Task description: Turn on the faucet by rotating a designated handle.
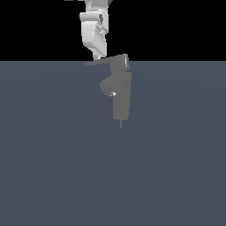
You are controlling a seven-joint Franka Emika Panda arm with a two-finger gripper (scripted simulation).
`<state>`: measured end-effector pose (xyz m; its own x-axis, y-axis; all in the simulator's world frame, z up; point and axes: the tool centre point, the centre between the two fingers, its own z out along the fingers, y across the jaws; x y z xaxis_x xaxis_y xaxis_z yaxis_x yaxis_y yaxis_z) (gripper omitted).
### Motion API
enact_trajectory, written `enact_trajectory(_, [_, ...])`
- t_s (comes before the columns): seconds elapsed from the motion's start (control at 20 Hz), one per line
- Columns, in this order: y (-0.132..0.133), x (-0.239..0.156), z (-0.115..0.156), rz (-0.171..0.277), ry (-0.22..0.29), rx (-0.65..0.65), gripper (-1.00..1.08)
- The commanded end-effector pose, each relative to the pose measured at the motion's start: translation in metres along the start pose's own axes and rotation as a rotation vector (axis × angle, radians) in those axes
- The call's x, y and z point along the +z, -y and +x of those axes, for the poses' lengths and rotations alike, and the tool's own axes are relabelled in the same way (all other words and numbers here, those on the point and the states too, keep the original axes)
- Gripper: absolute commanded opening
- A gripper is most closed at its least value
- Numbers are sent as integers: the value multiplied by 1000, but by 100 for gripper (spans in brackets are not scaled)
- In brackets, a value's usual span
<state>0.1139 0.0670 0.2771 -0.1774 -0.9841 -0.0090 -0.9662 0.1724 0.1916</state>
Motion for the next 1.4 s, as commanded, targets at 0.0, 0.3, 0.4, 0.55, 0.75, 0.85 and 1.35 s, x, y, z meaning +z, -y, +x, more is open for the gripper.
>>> enact_trajectory(0.0, [5,6,-3,-2,1,28,-100])
enact_trajectory(0.3, [9,13,-5,-4,1,56,-100])
enact_trajectory(0.4, [10,13,-5,-4,1,57,-100])
enact_trajectory(0.55, [9,13,-5,-5,1,56,-100])
enact_trajectory(0.75, [1,13,-6,-5,1,56,-100])
enact_trajectory(0.85, [-3,13,-6,-5,1,56,-100])
enact_trajectory(1.35, [-27,13,-9,-5,1,56,-100])
